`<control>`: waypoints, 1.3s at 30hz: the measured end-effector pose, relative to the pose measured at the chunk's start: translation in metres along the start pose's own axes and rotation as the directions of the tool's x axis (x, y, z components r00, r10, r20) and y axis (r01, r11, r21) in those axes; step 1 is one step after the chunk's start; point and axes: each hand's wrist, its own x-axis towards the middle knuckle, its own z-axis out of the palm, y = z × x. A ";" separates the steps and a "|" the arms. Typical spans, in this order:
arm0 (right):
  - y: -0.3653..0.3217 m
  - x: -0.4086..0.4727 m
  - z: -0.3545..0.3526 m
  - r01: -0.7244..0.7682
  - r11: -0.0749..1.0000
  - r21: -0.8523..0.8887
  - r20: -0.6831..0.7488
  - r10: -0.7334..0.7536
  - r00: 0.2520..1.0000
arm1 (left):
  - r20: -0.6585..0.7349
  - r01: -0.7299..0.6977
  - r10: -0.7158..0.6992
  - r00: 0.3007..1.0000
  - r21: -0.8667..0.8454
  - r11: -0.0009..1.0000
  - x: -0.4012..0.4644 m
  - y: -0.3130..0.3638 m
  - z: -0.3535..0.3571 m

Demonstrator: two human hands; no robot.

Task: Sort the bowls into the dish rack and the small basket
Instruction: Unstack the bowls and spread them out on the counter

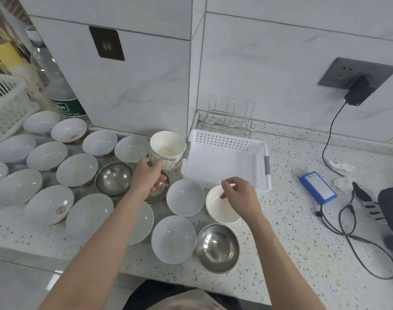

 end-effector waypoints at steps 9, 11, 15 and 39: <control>-0.027 0.017 0.045 -0.054 0.996 -0.070 0.036 0.057 0.998 | 0.156 -0.163 0.090 0.984 0.557 0.815 0.078 0.033 -0.018; -0.026 0.015 0.049 -0.060 0.994 -0.089 0.024 0.062 0.998 | 0.167 -0.178 0.098 0.981 0.579 0.795 0.087 0.034 -0.016; -0.023 0.013 0.057 -0.112 0.990 -0.083 0.023 0.115 0.993 | 0.203 -0.202 0.097 0.974 0.596 0.777 0.093 0.037 -0.015; -0.048 0.029 0.103 -0.198 0.970 0.139 0.080 0.188 0.979 | 0.347 -0.053 0.007 0.938 0.124 0.991 0.110 0.050 -0.047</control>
